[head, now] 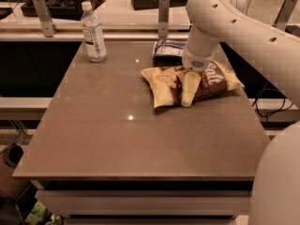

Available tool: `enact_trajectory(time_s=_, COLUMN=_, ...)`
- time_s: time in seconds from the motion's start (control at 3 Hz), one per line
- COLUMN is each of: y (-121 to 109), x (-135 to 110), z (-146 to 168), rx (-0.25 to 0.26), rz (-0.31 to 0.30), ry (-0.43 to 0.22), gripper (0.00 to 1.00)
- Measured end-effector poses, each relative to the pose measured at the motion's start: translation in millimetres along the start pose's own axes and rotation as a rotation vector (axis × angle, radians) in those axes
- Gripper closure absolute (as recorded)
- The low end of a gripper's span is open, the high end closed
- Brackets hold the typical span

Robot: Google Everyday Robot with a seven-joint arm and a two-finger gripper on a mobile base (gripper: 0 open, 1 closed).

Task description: Pick brown chip bag

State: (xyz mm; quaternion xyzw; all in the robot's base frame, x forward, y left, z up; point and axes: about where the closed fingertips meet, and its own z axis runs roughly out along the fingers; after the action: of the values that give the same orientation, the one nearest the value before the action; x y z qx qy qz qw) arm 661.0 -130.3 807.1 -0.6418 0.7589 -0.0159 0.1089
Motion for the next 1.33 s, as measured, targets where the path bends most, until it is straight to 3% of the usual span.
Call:
enact_trajectory(time_s=0.67, y=-1.5, x=-1.3, z=-9.0, rx=0.0, rz=0.0, ry=0.0, gripper=0.88)
enact_trajectory(time_s=1.0, y=-2.0, x=-1.7, z=-11.9, rx=0.0, rz=0.0, ry=0.0, gripper=1.0)
enact_trajectory(time_s=1.33, y=-2.3, x=-1.9, z=-13.4, rx=0.0, rz=0.0, ry=0.0, gripper=1.0)
